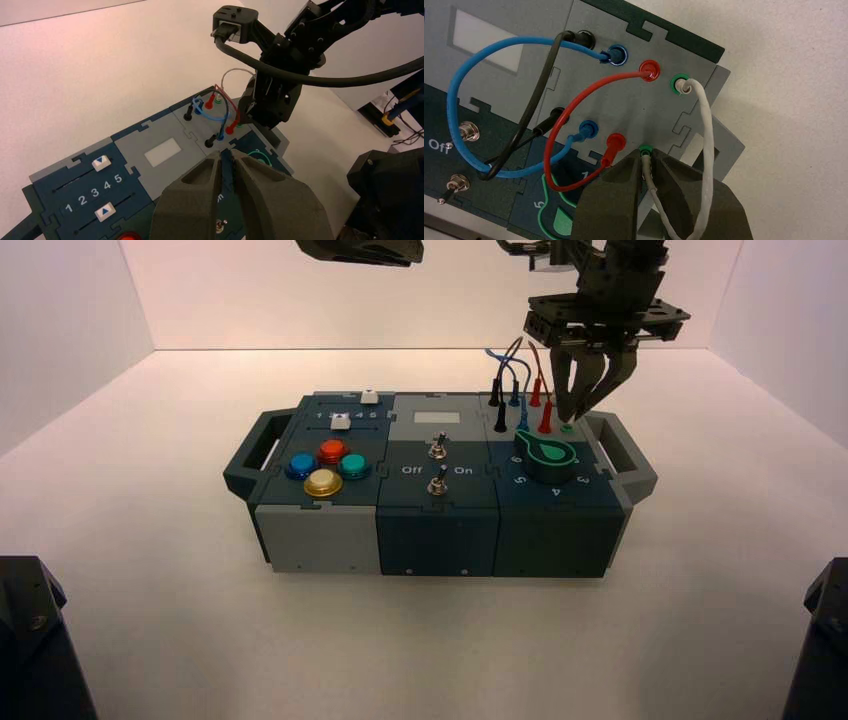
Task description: Insert the white wire.
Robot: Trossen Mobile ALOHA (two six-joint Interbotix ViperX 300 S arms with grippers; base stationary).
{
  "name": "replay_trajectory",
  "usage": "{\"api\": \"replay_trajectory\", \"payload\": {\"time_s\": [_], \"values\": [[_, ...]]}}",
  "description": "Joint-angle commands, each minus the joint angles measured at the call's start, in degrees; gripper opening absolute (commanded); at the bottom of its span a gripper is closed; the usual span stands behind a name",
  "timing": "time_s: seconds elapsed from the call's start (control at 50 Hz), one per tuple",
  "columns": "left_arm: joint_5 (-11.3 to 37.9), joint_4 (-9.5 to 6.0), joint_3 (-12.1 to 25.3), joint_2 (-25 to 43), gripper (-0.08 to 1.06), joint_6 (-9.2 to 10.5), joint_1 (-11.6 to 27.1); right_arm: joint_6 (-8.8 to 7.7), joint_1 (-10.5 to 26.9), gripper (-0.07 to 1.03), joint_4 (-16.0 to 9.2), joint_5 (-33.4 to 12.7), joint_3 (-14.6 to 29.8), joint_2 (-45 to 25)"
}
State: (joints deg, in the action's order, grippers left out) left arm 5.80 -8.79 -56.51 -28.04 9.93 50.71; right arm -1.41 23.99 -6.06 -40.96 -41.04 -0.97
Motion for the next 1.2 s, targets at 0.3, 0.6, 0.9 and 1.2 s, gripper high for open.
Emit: {"api": "replay_trajectory", "payload": {"time_s": [0.3,0.6,0.9,1.2], "values": [[-0.26,0.18,1.32,-0.70,0.12,-0.09,-0.62,0.26,0.09,-0.03,-0.09,1.14,1.05,-0.62],[-0.09,0.35,1.32,-0.79,0.12,-0.53,-0.70,0.26,0.26,-0.03,-0.26,1.76,1.05,-2.46],[0.53,0.35,1.14,-1.14,0.12,-1.05,-1.14,0.09,0.26,-0.02,-0.26,1.93,0.97,-2.29],[1.58,0.53,0.88,-1.49,0.12,-1.41,-2.64,0.00,0.18,0.14,0.18,1.49,1.93,-2.37]]}}
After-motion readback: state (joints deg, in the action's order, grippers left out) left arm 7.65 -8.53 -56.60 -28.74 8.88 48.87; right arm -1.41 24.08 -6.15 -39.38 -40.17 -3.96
